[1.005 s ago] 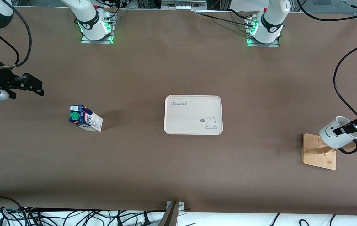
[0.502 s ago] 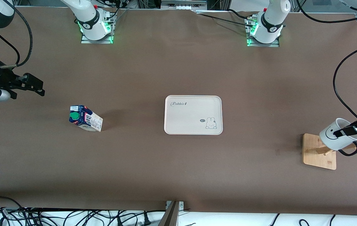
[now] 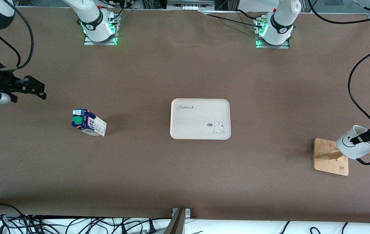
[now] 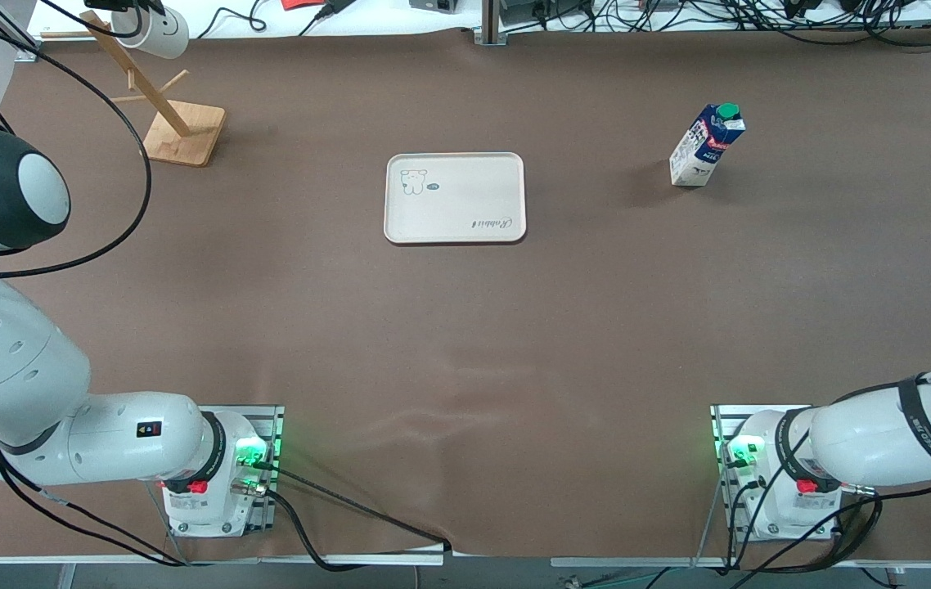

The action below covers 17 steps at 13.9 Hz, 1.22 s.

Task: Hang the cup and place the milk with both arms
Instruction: 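Hook the mug handle onto a stand peg with the left gripper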

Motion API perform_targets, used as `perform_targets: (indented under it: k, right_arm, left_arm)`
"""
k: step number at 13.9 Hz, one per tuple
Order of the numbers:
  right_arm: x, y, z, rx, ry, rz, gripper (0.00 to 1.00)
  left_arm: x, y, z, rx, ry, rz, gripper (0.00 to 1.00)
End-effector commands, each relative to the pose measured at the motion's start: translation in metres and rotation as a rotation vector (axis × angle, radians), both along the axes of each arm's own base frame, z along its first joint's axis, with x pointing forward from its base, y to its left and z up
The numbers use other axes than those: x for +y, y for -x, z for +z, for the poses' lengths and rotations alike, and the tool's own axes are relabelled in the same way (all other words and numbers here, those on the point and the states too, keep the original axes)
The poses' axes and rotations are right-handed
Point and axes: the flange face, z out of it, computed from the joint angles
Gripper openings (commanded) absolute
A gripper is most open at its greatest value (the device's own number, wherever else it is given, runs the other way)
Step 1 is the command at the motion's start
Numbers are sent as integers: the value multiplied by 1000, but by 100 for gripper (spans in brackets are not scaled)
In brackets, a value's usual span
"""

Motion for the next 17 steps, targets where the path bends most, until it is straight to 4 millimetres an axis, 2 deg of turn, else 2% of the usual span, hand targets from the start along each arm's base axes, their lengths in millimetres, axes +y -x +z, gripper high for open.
perform_targets:
  k: [1,7,15,17]
  right_arm:
    - [1,-3,6,-7,-7,4,100]
    - [3,-3,6,-9,-7,7,100]
    - [3,-3,6,-9,-7,7,100]
    - [3,-3,6,-9,-7,7,100]
  left_arm:
    - [4,1,3,-30,52,-1,0]
    - [21,6,2,-25,63,26,0]
    - [34,17,-22,20,108,54,0]
    - [36,20,-21,25,111,54,0]
